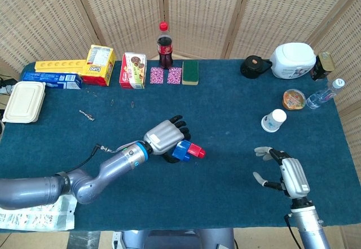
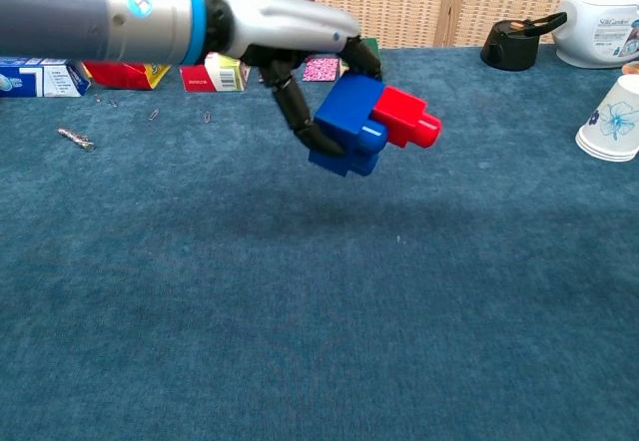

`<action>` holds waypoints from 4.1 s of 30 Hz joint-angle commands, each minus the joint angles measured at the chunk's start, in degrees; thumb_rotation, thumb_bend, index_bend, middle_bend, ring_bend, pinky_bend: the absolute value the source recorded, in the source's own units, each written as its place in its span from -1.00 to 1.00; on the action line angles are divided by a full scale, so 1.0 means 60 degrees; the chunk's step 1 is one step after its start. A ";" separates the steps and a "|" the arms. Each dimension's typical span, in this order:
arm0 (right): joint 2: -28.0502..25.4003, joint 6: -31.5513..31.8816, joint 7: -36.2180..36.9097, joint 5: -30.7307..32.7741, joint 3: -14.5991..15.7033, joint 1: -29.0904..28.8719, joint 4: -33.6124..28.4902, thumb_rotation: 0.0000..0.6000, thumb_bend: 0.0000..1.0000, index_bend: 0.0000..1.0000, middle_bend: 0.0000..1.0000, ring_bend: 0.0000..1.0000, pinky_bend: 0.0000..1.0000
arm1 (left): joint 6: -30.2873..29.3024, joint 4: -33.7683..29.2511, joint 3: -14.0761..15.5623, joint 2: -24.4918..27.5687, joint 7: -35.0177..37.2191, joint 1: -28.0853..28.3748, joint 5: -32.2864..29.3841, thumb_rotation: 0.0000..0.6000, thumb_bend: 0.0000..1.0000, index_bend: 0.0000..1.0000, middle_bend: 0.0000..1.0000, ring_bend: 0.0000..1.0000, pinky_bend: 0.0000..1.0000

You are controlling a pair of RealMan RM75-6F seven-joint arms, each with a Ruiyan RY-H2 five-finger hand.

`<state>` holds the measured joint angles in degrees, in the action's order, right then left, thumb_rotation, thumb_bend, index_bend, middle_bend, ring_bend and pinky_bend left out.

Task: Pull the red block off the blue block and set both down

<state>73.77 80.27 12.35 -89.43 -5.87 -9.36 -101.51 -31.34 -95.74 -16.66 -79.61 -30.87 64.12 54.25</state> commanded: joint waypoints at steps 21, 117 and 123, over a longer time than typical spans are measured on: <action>0.0665 -0.1341 -0.1749 0.1958 -0.0939 -0.1257 -0.0465 0.99 -0.44 -0.37 -0.23 -0.11 -0.26 | -0.0469 0.1729 0.0523 -0.1536 0.0247 0.2931 -0.1736 0.44 -0.31 0.00 -0.38 -0.65 -0.82; -0.0260 -0.2527 -0.3156 0.3986 -0.0364 -0.2272 0.0312 1.00 -0.32 -0.39 -0.40 -0.34 -0.51 | -0.4154 0.0060 0.2686 -0.1081 -0.0411 -0.0065 -0.1350 0.33 -0.63 -0.20 -0.38 -0.70 -0.82; -0.0599 -0.1944 -0.2415 0.3407 -0.0334 -0.1849 0.0342 1.00 -0.32 -0.39 -0.40 -0.35 -0.51 | -0.4525 -0.0274 0.2775 -0.1370 -0.1625 -0.0031 -0.2489 0.33 -0.76 -0.89 -0.64 -0.92 -0.82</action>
<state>70.89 67.41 -4.41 -67.83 -7.96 -21.57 -100.00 -57.00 -96.29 -0.44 -86.93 -37.31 63.87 42.13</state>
